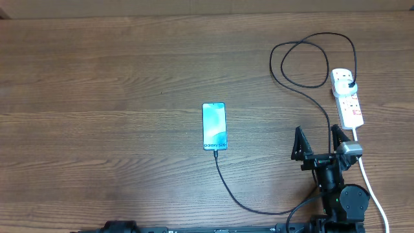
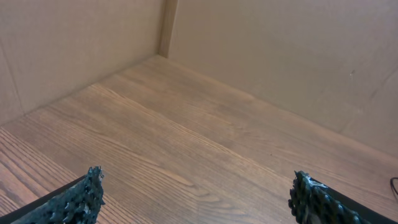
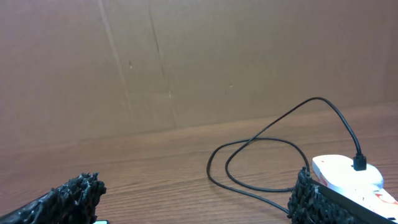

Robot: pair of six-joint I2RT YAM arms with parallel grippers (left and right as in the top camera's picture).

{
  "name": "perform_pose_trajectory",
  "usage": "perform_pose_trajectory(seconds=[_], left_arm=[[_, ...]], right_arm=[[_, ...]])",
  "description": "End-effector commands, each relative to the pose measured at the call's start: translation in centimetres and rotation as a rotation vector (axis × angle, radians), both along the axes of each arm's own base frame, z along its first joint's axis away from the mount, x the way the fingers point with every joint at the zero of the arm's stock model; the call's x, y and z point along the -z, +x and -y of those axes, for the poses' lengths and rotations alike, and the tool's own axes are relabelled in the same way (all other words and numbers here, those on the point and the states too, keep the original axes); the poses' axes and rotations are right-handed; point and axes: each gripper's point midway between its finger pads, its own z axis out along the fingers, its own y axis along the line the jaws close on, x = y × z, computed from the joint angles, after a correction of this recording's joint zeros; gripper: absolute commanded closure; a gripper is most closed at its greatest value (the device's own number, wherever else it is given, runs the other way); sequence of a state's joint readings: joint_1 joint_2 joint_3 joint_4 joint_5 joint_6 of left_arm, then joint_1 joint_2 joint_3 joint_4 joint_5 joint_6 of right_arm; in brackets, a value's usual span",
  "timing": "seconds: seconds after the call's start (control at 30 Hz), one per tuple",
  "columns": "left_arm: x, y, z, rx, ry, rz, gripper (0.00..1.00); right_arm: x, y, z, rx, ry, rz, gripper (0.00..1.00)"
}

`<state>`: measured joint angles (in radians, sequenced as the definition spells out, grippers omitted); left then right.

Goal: Plug charger to phone and switch on socket

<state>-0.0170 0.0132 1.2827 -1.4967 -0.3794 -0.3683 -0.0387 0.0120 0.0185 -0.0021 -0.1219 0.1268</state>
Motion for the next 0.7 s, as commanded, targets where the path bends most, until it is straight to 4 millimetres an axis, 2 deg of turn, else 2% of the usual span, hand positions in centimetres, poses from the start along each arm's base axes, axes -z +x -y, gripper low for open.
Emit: perform_pose_trajectory(seconds=[0.0, 0.1, 0.67], left_arm=[[-0.1, -0.4, -0.2, -0.027, -0.013, 0.022, 0.0], [-0.1, -0.4, -0.2, -0.027, -0.013, 0.022, 0.0], [-0.1, -0.4, -0.2, -0.027, -0.013, 0.022, 0.0]], right_arm=[[1.0, 0.1, 0.2, 0.012, 0.001, -0.028, 0.0], [2.3, 0.1, 0.2, 0.014, 0.002, -0.082, 0.0], [2.2, 0.1, 0.2, 0.013, 0.002, -0.081, 0.0]])
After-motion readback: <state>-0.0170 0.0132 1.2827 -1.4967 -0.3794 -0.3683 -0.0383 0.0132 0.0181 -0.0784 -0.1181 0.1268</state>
